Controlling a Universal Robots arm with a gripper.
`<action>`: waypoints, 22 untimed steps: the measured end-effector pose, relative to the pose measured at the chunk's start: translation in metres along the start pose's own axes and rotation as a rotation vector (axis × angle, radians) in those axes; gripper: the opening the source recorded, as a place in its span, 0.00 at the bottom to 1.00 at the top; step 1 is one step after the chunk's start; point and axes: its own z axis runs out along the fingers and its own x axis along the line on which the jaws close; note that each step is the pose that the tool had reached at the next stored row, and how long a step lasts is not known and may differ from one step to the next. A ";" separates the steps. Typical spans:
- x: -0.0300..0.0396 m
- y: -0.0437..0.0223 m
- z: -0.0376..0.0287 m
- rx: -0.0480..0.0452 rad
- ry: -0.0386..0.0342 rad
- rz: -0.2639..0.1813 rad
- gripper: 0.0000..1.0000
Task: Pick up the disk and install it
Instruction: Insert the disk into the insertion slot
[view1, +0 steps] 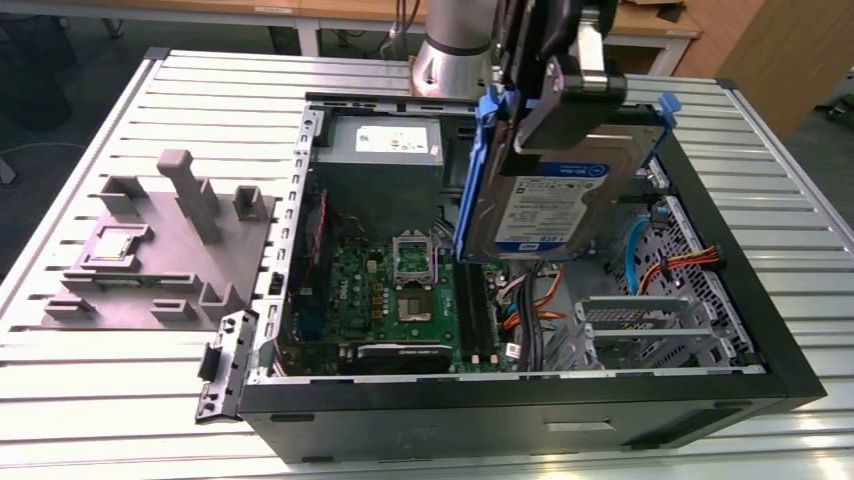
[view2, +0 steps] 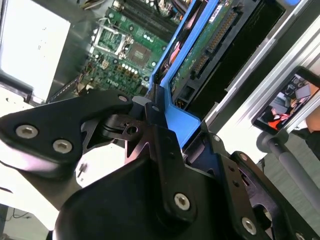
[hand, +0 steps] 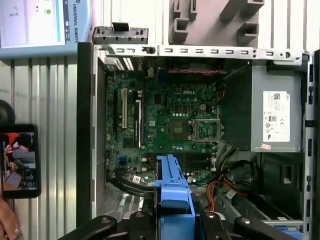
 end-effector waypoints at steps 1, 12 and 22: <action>0.0001 -0.0022 0.0003 0.0000 0.0002 0.000 0.37; 0.0119 -0.0081 0.0018 0.0001 0.0101 0.000 0.37; 0.0154 -0.0255 0.0046 0.0001 0.0106 0.000 0.37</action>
